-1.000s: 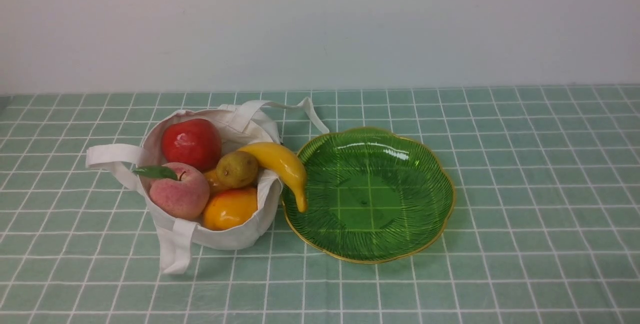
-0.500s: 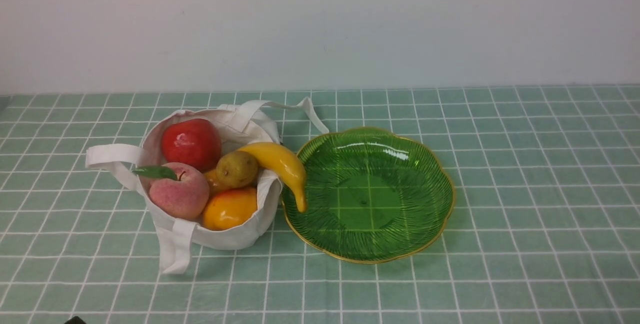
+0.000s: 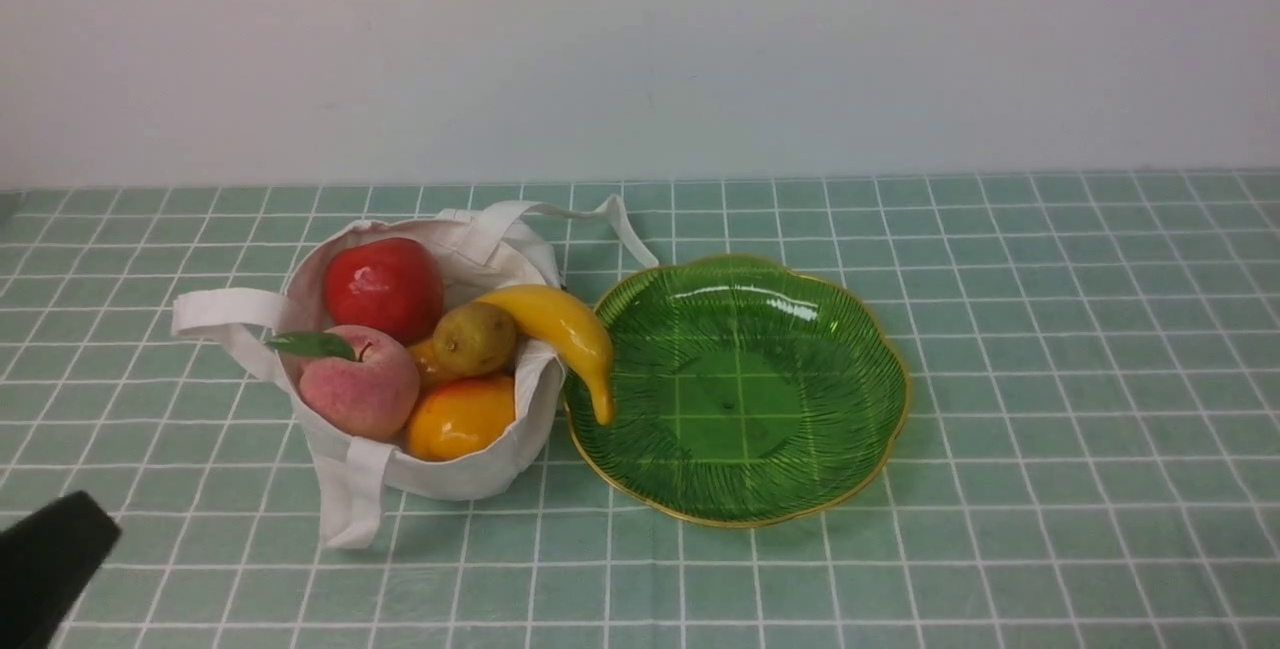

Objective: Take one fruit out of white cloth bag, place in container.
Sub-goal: 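Reach into the cloth bag and grasp the kiwi with the left gripper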

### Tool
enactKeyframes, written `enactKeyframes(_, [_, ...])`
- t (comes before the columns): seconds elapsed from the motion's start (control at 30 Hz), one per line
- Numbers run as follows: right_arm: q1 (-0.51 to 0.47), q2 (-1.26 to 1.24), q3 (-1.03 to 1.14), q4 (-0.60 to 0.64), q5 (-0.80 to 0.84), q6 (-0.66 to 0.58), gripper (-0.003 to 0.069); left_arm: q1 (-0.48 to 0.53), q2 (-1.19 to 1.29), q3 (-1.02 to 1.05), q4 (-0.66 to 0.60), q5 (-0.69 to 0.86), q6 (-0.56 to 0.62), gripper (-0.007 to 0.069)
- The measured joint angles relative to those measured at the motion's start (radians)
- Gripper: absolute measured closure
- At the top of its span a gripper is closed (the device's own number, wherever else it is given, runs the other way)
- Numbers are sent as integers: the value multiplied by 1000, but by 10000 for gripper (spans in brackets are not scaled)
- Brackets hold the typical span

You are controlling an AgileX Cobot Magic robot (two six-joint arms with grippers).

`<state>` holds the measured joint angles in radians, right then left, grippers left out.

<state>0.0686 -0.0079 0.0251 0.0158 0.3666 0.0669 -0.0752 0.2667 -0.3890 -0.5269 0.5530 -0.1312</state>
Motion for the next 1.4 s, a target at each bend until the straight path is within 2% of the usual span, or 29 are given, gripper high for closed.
enactKeyframes(0.1, [0, 0, 0, 3, 1, 0, 671, 0, 232, -123, 73, 220, 50, 632])
enactKeyframes(0.2, [0, 0, 0, 3, 1, 0, 671, 0, 466, -245, 170, 352, 151, 632])
enactKeyframes(0.23, [0, 0, 0, 3, 1, 0, 671, 0, 480, -253, 175, 357, 151, 632])
enactKeyframes(0.3, [0, 0, 0, 3, 1, 0, 671, 0, 641, -352, 204, 388, 245, 632])
enactKeyframes(0.4, [0, 0, 0, 4, 1, 0, 671, 0, 808, -475, 180, 434, 301, 632])
enactKeyframes(0.6, [0, 0, 0, 4, 2, 0, 671, -4, 1136, -824, 129, 597, 337, 632])
enactKeyframes(0.7, [0, 0, 0, 4, 2, 0, 671, -45, 1270, -973, 157, 602, 347, 632])
enactKeyframes(0.8, [0, 0, 0, 4, 2, 0, 671, -130, 1386, -1124, 229, 604, 341, 631])
enactKeyframes(0.87, [0, 0, 0, 4, 2, 0, 671, -160, 1413, -1154, 253, 604, 334, 631])
enactKeyframes(0.9, [0, 0, 0, 4, 2, 0, 671, -205, 1471, -1209, 312, 611, 318, 631])
enactKeyframes(0.97, [0, 0, 0, 4, 2, 0, 671, -231, 1501, -1237, 348, 619, 297, 631])
enactKeyframes(1.07, [0, 0, 0, 4, 2, 0, 671, -300, 1587, -1296, 492, 630, 227, 602])
enactKeyframes(1.2, [0, 0, 0, 4, 2, 0, 671, -335, 1633, -1303, 613, 629, 197, 538])
enactKeyframes(1.3, [0, 0, 0, 4, 2, 0, 671, -345, 1661, -1306, 697, 622, 156, 447])
enactKeyframes(1.4, [0, 0, 0, 5, 2, 0, 671, -346, 1681, -1308, 757, 613, 51, 351])
